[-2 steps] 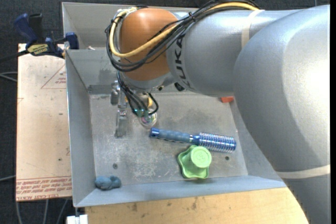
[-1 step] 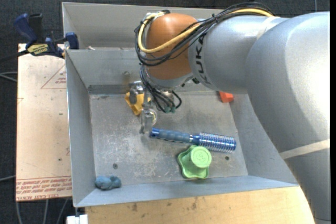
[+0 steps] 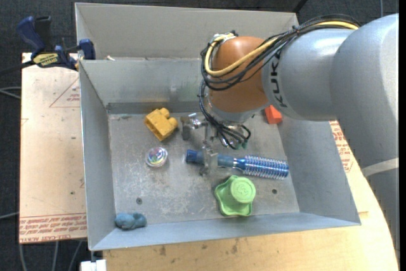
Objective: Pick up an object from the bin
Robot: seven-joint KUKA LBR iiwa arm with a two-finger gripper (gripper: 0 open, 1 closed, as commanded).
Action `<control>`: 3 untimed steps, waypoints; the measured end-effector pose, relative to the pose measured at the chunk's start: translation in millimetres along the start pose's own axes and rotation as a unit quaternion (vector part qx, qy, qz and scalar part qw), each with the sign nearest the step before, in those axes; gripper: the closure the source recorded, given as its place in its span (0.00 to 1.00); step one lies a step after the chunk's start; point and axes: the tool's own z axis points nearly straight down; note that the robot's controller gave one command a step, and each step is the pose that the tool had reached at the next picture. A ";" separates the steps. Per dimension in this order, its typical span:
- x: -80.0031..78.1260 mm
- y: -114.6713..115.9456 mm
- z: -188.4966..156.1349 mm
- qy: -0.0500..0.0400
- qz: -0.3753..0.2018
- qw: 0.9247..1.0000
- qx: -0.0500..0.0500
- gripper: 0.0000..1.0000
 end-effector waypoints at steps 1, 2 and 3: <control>57.8 -9.2 -5.4 0.001 -0.073 0.997 -0.001 0.00; 59.7 -4.2 -0.2 0.000 0.004 1.000 -0.002 0.00; 63.8 4.1 -2.0 0.000 0.051 0.999 -0.002 0.00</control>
Offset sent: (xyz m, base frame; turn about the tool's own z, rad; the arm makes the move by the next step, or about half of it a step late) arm -0.0521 -0.0257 0.0057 -0.1487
